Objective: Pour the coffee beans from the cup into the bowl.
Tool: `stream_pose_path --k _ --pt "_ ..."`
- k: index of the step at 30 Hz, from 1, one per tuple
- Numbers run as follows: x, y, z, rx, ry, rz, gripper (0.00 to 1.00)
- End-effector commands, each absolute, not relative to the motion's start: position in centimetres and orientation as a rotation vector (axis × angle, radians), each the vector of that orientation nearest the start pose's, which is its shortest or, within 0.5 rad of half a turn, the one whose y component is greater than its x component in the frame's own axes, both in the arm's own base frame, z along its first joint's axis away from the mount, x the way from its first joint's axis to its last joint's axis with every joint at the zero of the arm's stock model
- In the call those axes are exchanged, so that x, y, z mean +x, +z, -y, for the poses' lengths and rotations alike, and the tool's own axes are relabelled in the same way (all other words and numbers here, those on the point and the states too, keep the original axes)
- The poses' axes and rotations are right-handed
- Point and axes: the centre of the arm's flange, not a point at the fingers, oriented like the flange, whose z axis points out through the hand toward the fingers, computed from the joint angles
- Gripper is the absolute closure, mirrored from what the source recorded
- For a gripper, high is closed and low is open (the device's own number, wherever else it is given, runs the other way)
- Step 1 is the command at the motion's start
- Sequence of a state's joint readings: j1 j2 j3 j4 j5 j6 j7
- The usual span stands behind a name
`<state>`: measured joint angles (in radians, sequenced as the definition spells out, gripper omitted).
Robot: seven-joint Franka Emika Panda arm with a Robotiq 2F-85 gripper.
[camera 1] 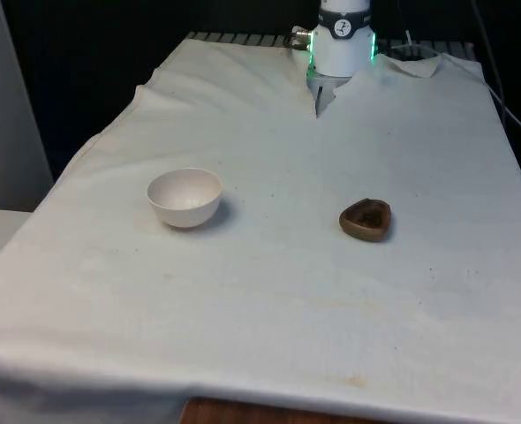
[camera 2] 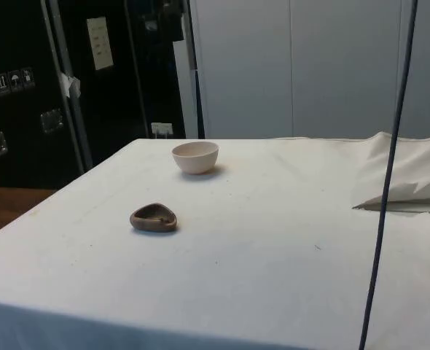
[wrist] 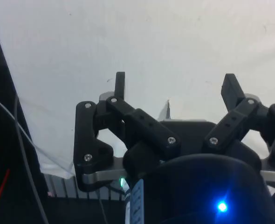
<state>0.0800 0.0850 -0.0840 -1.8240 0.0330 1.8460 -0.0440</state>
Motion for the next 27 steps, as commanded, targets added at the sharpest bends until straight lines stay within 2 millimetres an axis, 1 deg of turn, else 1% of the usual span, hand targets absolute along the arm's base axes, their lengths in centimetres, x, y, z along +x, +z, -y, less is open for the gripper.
stream_pose_path --k 1,2,3,5,9,11,14,19,20,27 --pt "58.4 47.7 -0.4 -3.114 0.098 0.051 0.0" --pt "58.7 47.7 -0.4 -3.115 0.095 0.051 0.0" --pt "58.5 47.7 -0.3 -3.115 0.097 0.05 0.0" --pt "59.1 47.6 -0.5 -3.116 0.091 0.054 0.0" --pt "59.6 47.2 -1.2 -3.123 0.069 0.072 0.0" --pt "59.6 47.1 -1.1 -3.118 0.082 0.072 0.0" --pt "59.7 46.5 -1.6 -3.132 0.042 0.103 0.0" --pt "59.6 45.7 -1.6 -3.138 0.022 0.142 0.0" --pt "59.6 45.6 -1.6 -3.133 0.039 0.137 0.0" --pt "59.5 44.3 -1.6 -3.141 -0.003 0.204 0.0"
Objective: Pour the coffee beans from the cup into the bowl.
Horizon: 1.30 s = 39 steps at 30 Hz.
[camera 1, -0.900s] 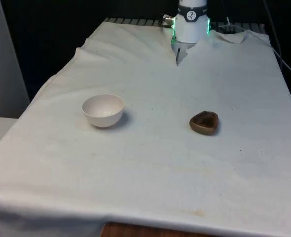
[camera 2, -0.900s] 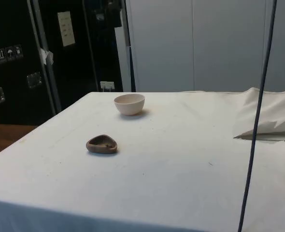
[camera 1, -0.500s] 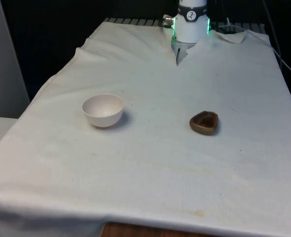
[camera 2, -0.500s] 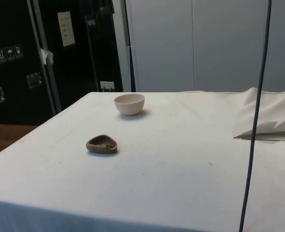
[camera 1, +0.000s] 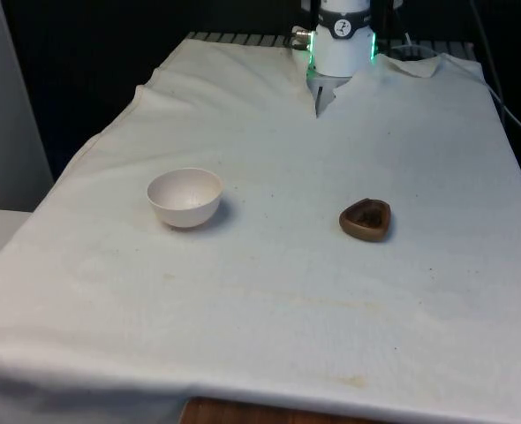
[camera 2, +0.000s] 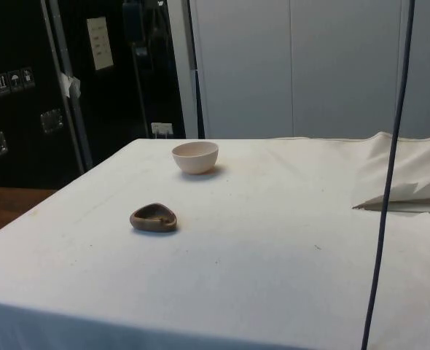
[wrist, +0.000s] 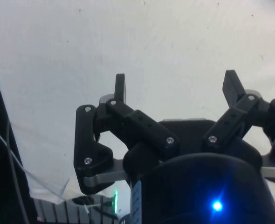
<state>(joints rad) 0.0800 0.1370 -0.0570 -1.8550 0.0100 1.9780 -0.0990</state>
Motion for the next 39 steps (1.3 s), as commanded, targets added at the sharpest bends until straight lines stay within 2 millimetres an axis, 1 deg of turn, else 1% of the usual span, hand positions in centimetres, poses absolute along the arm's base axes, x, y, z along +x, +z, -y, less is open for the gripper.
stream_pose_path --k 1,5,8,12,17,18,20,24,30,33,34,39 --pt "59.5 44.3 -1.5 -3.135 0.017 0.194 0.0" --pt "59.5 43.3 -1.7 -3.142 -0.023 0.249 0.0" --pt "59.4 43.1 -1.7 -3.136 -0.017 0.256 0.0" --pt "59.6 42.0 -2.2 -3.149 -0.06 0.311 0.0" --pt "59.6 41.1 -2.5 -3.153 -0.076 0.358 0.0" --pt "59.6 41.2 -2.4 -3.147 -0.061 0.35 0.0" --pt "59.7 40.6 -2.8 -3.157 -0.084 0.39 0.0" --pt "59.8 39.9 -3.0 -3.162 -0.091 0.428 0.0" --pt "60.2 39.0 -3.2 -3.166 -0.099 0.499 0.0" --pt "60.1 39.0 -3.1 -3.163 -0.088 0.493 0.0" --pt "60.4 38.6 -3.2 -3.166 -0.104 0.529 0.0" --pt "60.8 37.8 -3.3 -3.162 -0.119 0.578 0.0"
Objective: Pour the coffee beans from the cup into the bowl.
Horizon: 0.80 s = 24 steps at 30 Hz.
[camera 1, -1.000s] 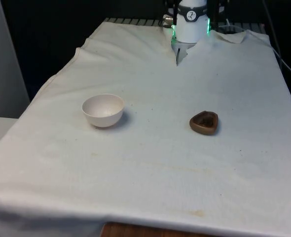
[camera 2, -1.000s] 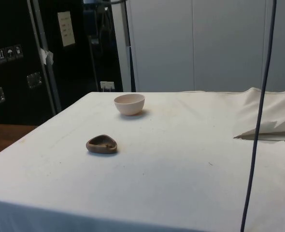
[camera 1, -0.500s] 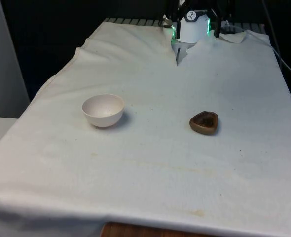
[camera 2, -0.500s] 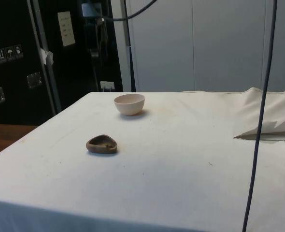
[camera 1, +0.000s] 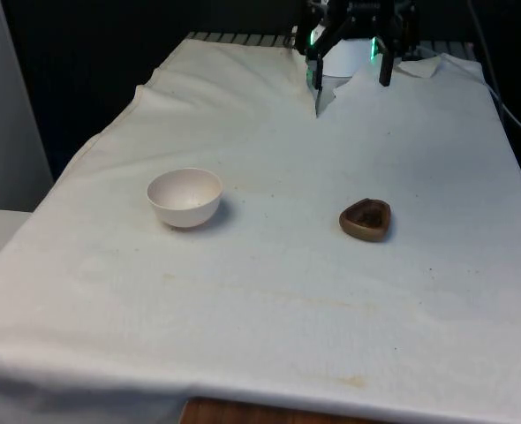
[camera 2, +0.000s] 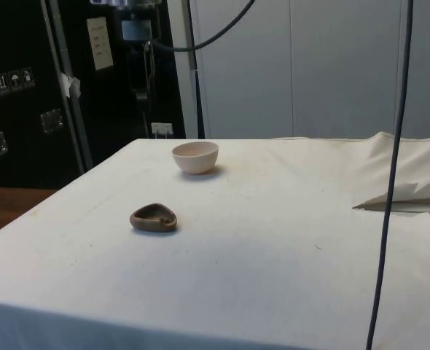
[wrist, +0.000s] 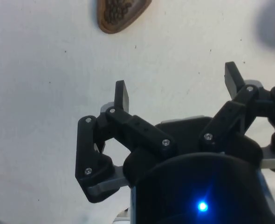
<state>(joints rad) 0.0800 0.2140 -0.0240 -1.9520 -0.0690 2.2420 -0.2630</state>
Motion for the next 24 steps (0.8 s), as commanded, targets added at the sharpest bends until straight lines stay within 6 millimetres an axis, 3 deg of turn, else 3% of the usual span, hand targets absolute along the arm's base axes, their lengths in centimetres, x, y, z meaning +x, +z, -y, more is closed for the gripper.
stream_pose_path --k 1,24 --pt "61.0 37.5 -3.4 -3.159 -0.124 0.597 0.0" --pt "61.8 34.2 -3.5 -3.107 -0.073 0.808 0.0"
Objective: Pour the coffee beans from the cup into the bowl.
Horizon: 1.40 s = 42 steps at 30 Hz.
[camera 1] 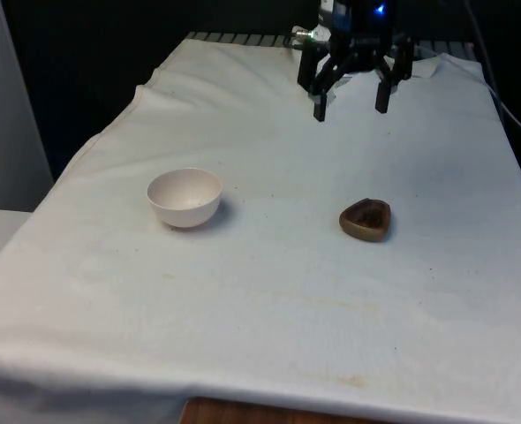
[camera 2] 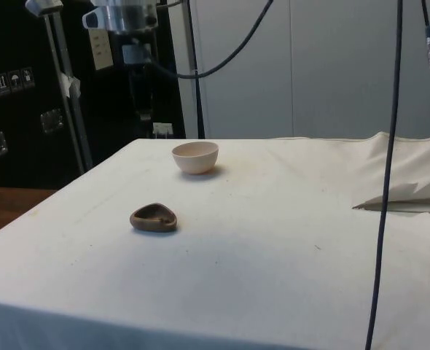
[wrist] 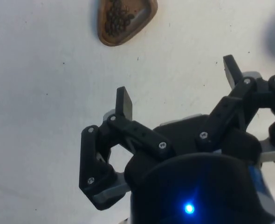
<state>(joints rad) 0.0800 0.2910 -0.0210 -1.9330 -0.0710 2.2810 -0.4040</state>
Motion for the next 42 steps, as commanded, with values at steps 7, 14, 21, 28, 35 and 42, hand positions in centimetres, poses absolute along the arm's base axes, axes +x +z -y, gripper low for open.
stream_pose_path --k 7,14,21,28,35,42 --pt "61.9 33.0 -3.6 -3.08 -0.064 0.93 0.0" --pt "61.9 32.1 -3.6 -3.054 -0.048 1.013 0.0" --pt "62.0 31.2 -3.6 -3.026 -0.032 1.093 0.0" --pt "62.3 30.5 -3.7 -2.993 -0.035 1.179 0.0" --pt "62.5 30.1 -3.9 -2.969 -0.028 1.235 0.0" --pt "62.9 29.6 -4.3 -2.94 -0.025 1.295 0.0"
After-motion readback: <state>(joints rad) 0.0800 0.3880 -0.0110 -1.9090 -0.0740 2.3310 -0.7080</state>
